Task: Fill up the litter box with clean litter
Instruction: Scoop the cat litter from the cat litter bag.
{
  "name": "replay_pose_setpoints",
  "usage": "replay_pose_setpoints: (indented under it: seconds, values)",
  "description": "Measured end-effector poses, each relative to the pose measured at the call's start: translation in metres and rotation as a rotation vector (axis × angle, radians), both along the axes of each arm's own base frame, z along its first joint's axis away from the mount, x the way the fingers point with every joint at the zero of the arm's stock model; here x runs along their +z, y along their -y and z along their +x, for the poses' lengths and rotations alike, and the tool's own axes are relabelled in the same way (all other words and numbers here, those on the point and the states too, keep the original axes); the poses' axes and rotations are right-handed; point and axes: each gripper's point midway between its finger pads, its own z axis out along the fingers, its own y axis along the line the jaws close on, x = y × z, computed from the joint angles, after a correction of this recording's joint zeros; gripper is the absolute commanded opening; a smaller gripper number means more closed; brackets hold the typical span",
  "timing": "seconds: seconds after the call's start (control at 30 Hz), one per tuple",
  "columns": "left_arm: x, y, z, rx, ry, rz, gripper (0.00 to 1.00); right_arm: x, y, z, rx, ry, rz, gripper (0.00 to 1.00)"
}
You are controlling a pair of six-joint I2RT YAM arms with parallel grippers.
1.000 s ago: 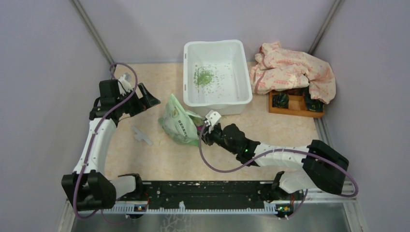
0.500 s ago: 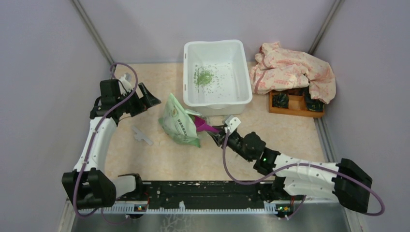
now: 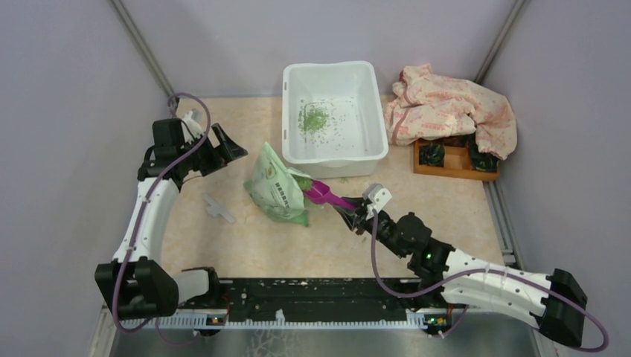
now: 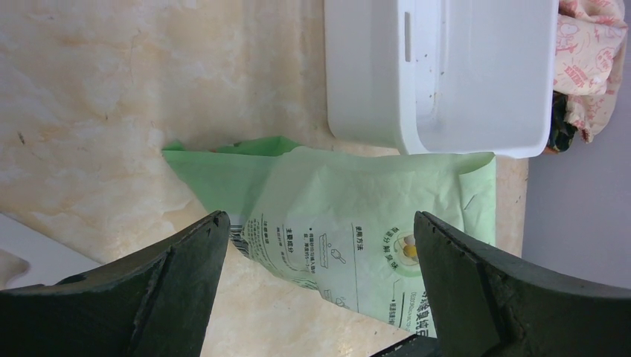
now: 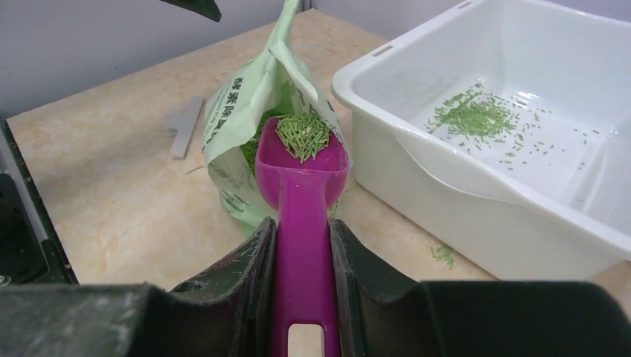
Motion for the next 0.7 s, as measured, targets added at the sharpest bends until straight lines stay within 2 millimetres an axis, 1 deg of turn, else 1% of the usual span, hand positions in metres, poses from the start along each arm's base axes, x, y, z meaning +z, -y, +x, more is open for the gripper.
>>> replay_pose_setpoints:
  seconds: [0.13, 0.43, 0.57, 0.7]
  values:
    - [0.004, 0.000, 0.002, 0.000, 0.011, -0.003, 0.98, 0.003, 0.006, -0.004, 0.001, 0.004, 0.007, 0.00]
    - [0.010, 0.000, 0.006, 0.000, 0.023, -0.003, 0.99, 0.021, 0.025, -0.011, -0.021, 0.031, 0.062, 0.00]
    - [0.016, 0.000, 0.009, 0.000, 0.037, -0.002, 0.98, 0.023, 0.030, -0.014, -0.021, 0.036, 0.072, 0.00]
    - [0.020, 0.000, 0.011, -0.001, 0.046, -0.002, 0.98, 0.016, 0.031, -0.018, -0.010, 0.029, 0.062, 0.00]
